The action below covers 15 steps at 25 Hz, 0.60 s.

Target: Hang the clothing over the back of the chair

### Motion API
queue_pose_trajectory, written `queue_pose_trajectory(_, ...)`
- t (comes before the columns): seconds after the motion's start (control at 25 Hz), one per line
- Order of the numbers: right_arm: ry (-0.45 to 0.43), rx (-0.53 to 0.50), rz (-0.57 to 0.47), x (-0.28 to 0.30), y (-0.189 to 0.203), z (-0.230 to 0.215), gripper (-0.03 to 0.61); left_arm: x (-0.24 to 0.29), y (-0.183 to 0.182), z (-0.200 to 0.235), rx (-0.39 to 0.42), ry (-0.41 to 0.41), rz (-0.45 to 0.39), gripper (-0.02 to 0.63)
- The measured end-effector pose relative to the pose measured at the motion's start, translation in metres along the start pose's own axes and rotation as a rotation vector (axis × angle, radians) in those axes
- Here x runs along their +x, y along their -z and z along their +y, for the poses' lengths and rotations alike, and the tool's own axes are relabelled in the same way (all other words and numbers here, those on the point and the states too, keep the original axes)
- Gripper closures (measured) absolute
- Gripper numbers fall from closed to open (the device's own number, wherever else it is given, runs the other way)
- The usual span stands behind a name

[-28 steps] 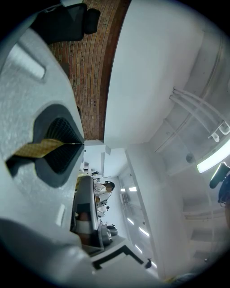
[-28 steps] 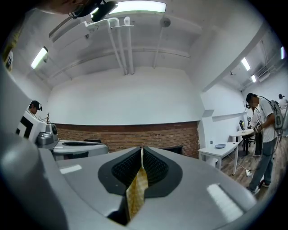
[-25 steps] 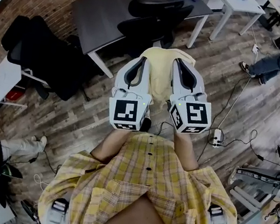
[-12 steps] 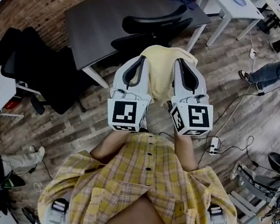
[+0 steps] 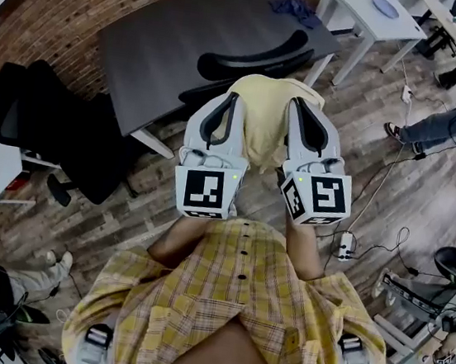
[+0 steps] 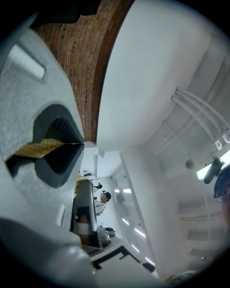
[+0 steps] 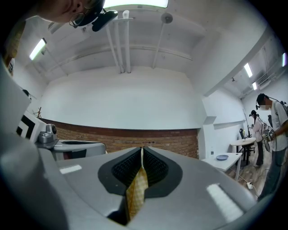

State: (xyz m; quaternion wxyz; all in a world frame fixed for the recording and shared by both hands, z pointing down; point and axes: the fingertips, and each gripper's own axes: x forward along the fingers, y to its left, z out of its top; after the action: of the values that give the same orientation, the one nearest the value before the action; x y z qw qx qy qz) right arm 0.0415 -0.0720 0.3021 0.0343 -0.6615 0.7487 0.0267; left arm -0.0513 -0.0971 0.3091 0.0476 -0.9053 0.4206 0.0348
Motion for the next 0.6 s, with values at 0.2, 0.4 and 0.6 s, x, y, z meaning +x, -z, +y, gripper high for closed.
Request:
queue_pose_trajectory(0.2, 0.013, -0.008, 0.009, 0.024, -0.001, -0.005, 0.557, 0.020, -0.008, 0.016, -0.037, 0.003, -0.043, 0.607)
queue_pose_trajectory(0.4, 0.018, -0.016, 0.013, 0.035, 0.000, -0.006, 0.558, 0.030, -0.009, 0.020, -0.051, 0.008, -0.060, 0.607)
queue_pose_trajectory(0.6, 0.019, -0.025, -0.016, 0.037, -0.012, -0.011, 0.557, 0.034, -0.014, 0.019, -0.040, 0.007, -0.060, 0.607)
